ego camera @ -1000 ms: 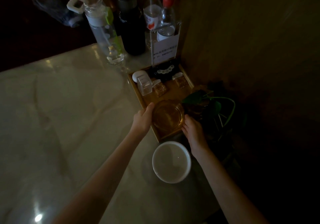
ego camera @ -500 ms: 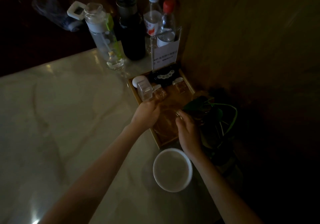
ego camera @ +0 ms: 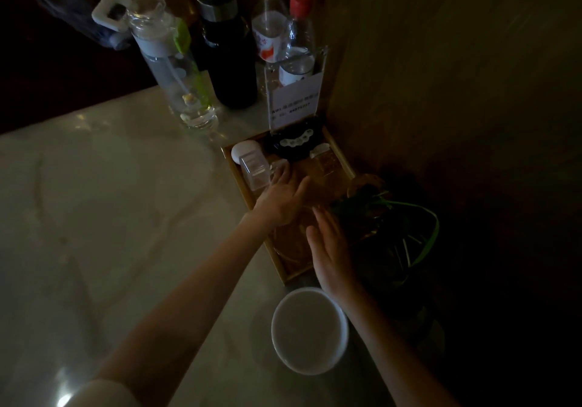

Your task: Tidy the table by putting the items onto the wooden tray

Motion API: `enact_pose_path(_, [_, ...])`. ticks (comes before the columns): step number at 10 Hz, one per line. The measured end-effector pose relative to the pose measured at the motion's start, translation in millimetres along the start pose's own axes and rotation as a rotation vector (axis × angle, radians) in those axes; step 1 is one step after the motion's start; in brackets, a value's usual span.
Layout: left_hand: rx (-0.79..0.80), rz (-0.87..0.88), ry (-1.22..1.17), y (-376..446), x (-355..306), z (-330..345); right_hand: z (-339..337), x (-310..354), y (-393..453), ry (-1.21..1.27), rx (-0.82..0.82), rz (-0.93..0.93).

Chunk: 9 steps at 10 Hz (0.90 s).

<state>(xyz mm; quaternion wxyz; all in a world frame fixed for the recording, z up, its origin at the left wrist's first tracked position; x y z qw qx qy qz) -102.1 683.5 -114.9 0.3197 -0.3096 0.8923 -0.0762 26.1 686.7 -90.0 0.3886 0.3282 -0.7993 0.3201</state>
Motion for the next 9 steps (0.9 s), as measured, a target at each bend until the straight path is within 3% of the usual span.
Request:
enact_pose_path(3, [0.084, 0.138, 0.162, -7.1, -3.2, 1.9, -1.0, -1.0, 0.0, 0.025, 0.001, -0.014])
enact_pose_path(5, [0.036, 0.114, 0.053, -20.8, -10.0, -8.3, -2.2, -0.7, -0.3, -0.035, 0.031, -0.005])
enact_pose_path(7, [-0.118, -0.088, -0.120, -47.5, 18.4, -31.2, -2.7, 15.3, -5.4, -0.175, 0.072, -0.018])
enact_pose_path(9, [-0.205, -0.107, -0.014, -104.2, 27.5, -82.5, 7.1, 71.4, -13.4, -0.305, 0.233, -0.096])
Point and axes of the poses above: each hand's wrist, its own y-axis towards the middle knuckle, its own z-axis out of the palm, x = y × z, the point moved 9 cm from there along y, towards the middle knuckle, and after that the axes turned 3 degrees about -y, right-handed, at the moved point
